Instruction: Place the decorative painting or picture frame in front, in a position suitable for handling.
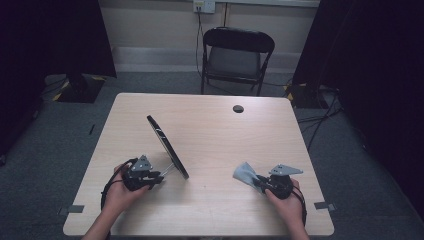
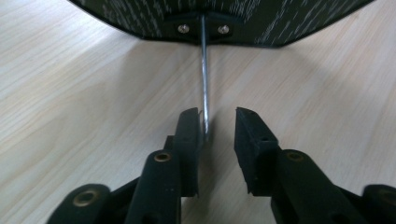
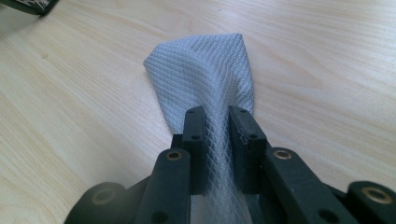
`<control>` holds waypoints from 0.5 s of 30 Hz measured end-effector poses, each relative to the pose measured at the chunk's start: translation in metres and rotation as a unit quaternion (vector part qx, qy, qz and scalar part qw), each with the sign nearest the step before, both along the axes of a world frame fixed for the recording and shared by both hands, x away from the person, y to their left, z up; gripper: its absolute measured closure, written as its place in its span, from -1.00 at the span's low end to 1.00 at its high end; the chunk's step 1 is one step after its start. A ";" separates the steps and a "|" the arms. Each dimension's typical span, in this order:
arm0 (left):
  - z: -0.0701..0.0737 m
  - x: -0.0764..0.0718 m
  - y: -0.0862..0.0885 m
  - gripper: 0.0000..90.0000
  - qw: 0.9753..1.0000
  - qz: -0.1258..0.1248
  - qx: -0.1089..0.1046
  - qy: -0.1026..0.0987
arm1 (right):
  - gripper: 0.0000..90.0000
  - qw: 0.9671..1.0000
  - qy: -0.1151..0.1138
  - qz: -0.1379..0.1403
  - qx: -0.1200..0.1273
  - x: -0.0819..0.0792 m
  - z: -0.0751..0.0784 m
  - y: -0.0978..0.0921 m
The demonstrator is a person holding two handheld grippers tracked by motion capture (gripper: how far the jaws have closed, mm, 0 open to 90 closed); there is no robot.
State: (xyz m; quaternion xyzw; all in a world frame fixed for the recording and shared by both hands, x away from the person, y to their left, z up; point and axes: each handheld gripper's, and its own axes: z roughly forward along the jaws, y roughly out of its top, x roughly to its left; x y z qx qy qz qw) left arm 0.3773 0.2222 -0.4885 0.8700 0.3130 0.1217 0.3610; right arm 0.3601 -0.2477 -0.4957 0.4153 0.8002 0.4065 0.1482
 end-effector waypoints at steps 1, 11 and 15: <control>0.001 0.001 0.000 0.73 1.000 0.002 0.002 0.004 | 0.73 1.000 0.000 0.000 0.000 0.000 0.000 0.000; 0.003 0.007 0.001 0.98 1.000 0.010 0.002 0.026 | 0.73 1.000 0.001 -0.001 0.001 0.000 0.000 0.000; 0.004 0.010 0.003 0.97 1.000 0.009 0.002 0.029 | 0.73 1.000 0.000 -0.002 0.000 0.000 0.000 0.000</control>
